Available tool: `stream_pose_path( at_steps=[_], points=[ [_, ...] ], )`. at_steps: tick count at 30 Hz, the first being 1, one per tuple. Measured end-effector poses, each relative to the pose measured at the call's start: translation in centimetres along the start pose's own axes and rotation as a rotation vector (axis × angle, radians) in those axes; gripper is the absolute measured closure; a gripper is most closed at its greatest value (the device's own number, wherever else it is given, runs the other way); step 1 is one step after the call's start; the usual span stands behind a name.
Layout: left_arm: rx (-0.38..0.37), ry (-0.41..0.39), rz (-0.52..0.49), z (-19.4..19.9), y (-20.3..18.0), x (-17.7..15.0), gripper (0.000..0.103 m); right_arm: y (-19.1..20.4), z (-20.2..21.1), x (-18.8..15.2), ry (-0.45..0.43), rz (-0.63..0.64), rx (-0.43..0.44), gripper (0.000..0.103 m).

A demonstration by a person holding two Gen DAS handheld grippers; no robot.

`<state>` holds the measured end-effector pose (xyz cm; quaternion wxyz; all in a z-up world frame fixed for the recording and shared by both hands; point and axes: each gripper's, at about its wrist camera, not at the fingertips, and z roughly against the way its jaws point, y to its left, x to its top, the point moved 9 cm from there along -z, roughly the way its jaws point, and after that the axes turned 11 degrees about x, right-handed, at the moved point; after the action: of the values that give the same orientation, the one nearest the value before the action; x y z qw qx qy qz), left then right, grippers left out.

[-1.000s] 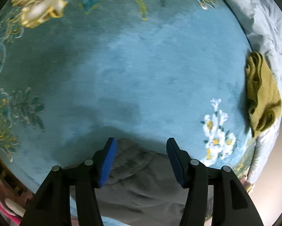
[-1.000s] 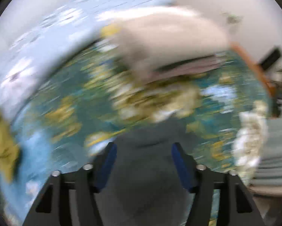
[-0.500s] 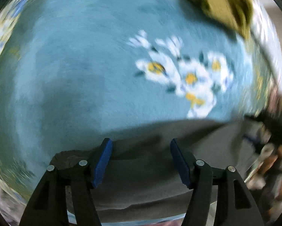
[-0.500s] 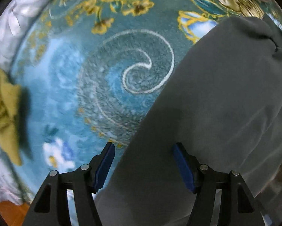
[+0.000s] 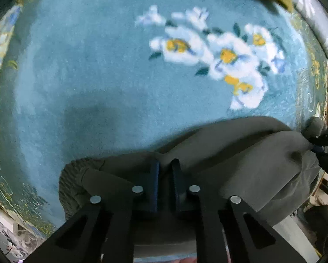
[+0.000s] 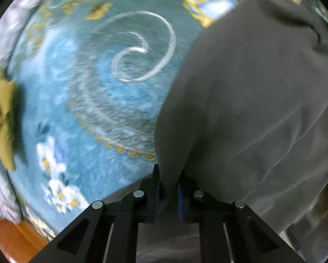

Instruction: Fold clothes

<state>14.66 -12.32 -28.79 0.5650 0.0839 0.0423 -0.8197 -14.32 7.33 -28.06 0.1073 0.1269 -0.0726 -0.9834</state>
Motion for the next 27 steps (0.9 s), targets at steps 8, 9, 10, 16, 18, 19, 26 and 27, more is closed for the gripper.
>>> stream_pose_path(
  at_steps=[8,9,10,16,18,19,26,27],
  points=[
    [-0.066,-0.497,0.11,12.9,1.2,1.6,0.103,4.8,10.1,0.0,-0.241,0.231,0.406,0.091],
    [-0.077,-0.487,0.127,12.4,2.7,1.8,0.103,4.5,10.2,-0.2,-0.247,0.242,0.4,0.091],
    [-0.091,-0.447,0.16,11.1,3.2,0.4,0.103,4.2,9.7,-0.4,-0.236,0.232,0.391,0.088],
    [-0.169,-0.245,0.396,7.7,6.4,-5.2,0.102,1.8,3.7,0.2,-0.127,0.075,0.242,0.074],
    [-0.183,-0.228,0.469,7.5,8.4,-6.0,0.093,1.1,4.0,0.2,-0.137,0.062,0.227,0.056],
    [-0.179,-0.225,0.504,7.4,9.4,-6.1,0.083,0.9,4.3,0.2,-0.144,0.064,0.228,0.054],
    [-0.366,-0.054,0.776,3.3,13.9,-5.9,0.053,0.2,4.9,0.4,-0.117,0.06,0.22,0.054],
    [-0.371,-0.028,0.791,2.5,13.9,-5.9,0.052,0.5,5.0,0.2,-0.113,0.051,0.226,0.054]
  ],
)
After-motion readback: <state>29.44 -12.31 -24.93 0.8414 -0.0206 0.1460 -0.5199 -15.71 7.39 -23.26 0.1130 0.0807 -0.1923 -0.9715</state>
